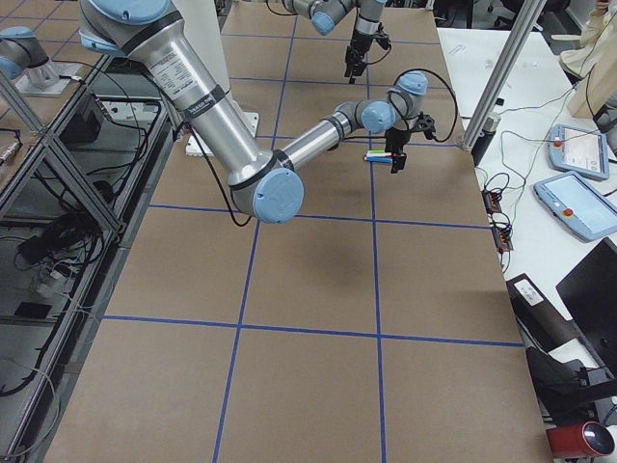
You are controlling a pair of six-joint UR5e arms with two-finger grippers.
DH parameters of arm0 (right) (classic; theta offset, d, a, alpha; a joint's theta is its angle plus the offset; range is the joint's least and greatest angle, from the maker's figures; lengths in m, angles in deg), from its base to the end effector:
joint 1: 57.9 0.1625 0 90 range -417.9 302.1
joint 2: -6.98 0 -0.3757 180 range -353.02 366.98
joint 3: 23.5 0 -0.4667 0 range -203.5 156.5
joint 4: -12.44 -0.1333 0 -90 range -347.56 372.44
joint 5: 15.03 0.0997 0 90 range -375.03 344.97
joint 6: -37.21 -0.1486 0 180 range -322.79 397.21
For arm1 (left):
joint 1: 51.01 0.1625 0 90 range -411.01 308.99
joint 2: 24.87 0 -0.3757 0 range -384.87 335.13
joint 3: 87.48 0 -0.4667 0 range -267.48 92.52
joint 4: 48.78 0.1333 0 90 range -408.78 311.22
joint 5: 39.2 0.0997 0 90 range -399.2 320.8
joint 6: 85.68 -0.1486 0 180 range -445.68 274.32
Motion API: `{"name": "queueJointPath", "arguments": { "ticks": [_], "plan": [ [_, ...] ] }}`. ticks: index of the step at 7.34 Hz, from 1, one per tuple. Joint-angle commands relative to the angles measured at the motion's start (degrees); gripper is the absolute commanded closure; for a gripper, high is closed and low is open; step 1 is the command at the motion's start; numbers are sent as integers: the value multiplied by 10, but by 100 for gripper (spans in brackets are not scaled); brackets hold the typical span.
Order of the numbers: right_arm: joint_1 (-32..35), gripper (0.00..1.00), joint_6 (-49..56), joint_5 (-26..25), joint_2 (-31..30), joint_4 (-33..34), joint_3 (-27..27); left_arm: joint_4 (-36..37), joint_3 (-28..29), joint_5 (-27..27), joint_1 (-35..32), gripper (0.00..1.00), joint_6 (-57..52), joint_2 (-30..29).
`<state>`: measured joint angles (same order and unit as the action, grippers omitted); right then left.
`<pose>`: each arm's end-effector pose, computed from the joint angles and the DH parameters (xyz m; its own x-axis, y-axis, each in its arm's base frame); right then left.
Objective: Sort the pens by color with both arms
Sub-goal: 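Open and raise the right gripper while the left arm swings in, then move the left gripper down over the pen cup toward the yellow highlighter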
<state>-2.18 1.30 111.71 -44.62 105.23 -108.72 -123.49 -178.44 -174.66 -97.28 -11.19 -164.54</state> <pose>-0.3962 -0.6601 0.2497 0.6801 -0.1546 0.7166 0.1046 0.9880 0.1138 0.4807 -0.5421 0.0722 0.6027 -0.3587 -0.7128 0.0630 0.9119 -0.4056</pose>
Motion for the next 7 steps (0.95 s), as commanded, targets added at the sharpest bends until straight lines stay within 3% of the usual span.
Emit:
{"name": "queueJointPath", "arguments": {
  "ticks": [1, 6, 7],
  "plan": [
    [8, 2, 3, -7, -33, 82, -84, 0, 39, -1, 18, 43, 42, -42],
    [13, 2, 13, -20, -66, 87, -102, -8, 91, 9, 75, 43, 94, -93],
    [13, 2, 16, -32, -65, 86, -101, -45, 111, 24, 85, 43, 108, -95]
  ]
}}
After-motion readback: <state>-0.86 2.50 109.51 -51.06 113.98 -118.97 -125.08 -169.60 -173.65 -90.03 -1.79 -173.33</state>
